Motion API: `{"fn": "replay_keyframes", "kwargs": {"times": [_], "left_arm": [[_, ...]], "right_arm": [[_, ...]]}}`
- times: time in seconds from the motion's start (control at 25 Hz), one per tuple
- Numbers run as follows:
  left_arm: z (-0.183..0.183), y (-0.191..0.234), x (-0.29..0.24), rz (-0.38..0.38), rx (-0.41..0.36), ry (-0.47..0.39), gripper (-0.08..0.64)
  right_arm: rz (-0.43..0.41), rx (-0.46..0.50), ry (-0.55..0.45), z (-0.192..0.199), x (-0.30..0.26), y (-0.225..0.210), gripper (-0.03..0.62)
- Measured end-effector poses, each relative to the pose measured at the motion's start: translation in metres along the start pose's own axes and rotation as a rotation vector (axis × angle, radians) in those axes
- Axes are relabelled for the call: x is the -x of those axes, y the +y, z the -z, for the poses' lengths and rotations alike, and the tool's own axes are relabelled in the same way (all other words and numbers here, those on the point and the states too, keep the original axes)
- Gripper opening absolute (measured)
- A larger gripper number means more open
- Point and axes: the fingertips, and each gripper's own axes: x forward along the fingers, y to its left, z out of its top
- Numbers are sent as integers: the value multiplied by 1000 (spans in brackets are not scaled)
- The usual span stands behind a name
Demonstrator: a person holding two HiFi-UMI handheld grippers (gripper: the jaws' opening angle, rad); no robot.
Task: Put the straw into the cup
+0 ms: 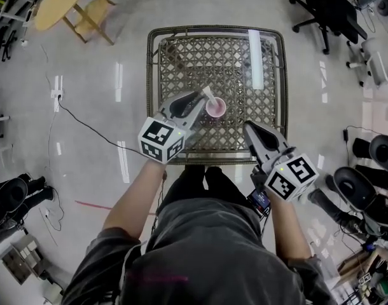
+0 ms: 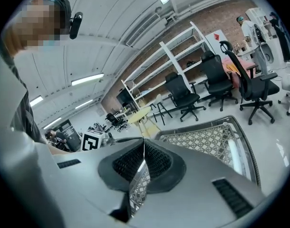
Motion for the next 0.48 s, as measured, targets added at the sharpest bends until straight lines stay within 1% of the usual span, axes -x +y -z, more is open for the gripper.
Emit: {"fn": "replay_keyframes", "kwargs": {"times": [0.28,0.48], "left_arm": [[-33,-15,28,16,-41,-43,61],[-38,-26,47,29,-45,-29,41]], "right_arm": [[-21,37,-40,-23,0,20,15],[-26,56,-73,-39,2,24,15]]}}
